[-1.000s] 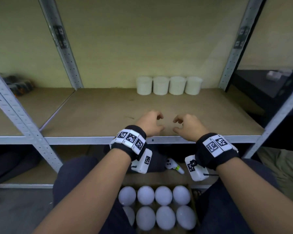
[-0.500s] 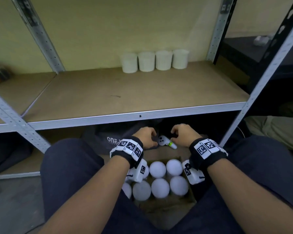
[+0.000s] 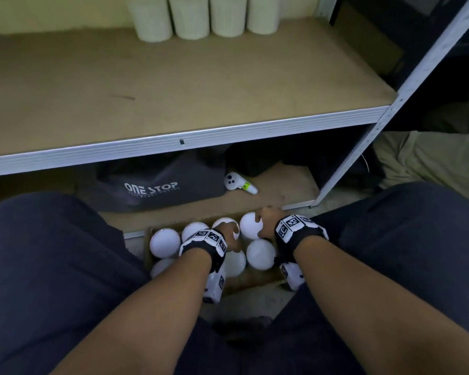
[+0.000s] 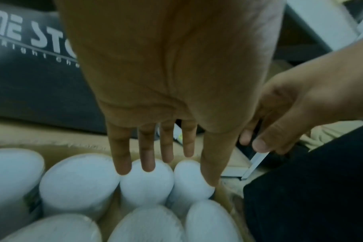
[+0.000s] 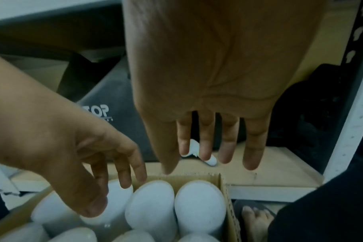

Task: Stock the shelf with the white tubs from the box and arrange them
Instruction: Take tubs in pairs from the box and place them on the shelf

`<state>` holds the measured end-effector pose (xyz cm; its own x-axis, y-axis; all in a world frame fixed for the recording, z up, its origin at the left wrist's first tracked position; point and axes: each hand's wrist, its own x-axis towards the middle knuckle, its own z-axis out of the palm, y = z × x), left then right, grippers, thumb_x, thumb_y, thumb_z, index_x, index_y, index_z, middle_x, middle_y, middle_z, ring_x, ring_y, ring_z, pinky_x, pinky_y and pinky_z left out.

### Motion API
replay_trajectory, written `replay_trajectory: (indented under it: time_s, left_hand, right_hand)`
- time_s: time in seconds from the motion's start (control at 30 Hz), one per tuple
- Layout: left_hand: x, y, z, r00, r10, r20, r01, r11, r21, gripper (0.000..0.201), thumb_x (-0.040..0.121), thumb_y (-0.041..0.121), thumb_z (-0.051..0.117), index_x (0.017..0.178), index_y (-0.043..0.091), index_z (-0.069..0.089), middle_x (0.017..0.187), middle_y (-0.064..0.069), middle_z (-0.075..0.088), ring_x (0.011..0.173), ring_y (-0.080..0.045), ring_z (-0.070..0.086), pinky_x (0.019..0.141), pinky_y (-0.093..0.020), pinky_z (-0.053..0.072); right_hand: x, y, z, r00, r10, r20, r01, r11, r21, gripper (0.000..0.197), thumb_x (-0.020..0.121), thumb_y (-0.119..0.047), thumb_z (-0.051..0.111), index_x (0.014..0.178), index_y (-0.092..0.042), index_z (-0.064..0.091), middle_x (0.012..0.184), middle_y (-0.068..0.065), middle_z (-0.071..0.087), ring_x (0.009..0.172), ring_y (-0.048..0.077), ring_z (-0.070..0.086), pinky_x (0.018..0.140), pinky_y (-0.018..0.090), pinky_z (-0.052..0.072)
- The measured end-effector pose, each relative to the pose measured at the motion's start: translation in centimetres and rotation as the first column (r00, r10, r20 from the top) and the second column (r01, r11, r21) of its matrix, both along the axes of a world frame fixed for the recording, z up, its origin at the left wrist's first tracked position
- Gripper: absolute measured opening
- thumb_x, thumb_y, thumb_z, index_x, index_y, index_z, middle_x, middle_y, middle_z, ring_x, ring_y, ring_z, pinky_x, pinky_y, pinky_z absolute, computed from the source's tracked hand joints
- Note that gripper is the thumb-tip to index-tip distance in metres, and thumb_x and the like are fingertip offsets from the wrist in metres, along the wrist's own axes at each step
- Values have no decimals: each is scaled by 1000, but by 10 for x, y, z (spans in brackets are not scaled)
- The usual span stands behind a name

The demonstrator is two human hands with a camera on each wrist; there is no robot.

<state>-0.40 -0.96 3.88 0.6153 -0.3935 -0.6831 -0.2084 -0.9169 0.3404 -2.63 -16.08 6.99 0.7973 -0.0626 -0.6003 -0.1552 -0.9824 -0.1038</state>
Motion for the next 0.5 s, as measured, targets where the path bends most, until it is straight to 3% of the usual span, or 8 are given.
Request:
replay_trajectory:
  time_s: [0.1,0.2,0.33,0.37,0.4,0.5]
  left_hand:
    - [-3,0,-30,998,4,-63,0,998,69,65,81,33,70,137,18,40,144,-12,37,129,-32,43,105,-41,41]
    - [-11,3,-52,996,23,-84,-17,997,70,77,76,40,72,140,22,33,141,-12,36,126,-36,43,102,-47,41]
    - [-22,13,-78,996,65,-56,-62,997,43,79,73,41,74,138,22,34,135,-11,36,126,-36,41,102,-45,38]
    - [-26,15,-85,997,69,-38,-68,997,36,81,70,45,73,137,23,34,135,-10,36,127,-36,40,103,-45,38]
    - [-30,16,-91,996,78,-30,-77,997,31,84,66,51,72,136,26,33,134,-8,34,127,-35,39,105,-47,38]
    - [-39,10,-103,990,143,-8,-143,990,15,89,62,57,71,136,31,29,133,-6,29,127,-36,33,104,-49,36]
  right_hand:
    - [2,3,-25,995,13,-96,-13,1000,5,53,88,-29,63,136,-14,47,144,12,45,129,30,47,104,37,42]
    - [1,8,-64,978,-16,-209,21,1000,21,68,87,-26,66,145,-11,35,152,14,28,139,31,34,109,40,36]
    - [-17,8,-150,967,-70,-244,67,998,-19,88,73,-46,65,146,-32,18,152,4,13,136,39,32,105,53,39]
    - [-21,-1,-191,968,-96,-231,99,995,3,85,72,-48,60,144,-34,17,150,1,14,135,38,31,103,56,39]
    - [-22,0,-206,968,-100,-232,109,994,27,81,71,-51,55,142,-35,19,148,0,18,133,37,33,100,57,40]
    - [-23,15,-203,979,-99,-181,103,995,13,68,72,-54,51,136,-37,33,146,5,29,126,39,39,96,53,42]
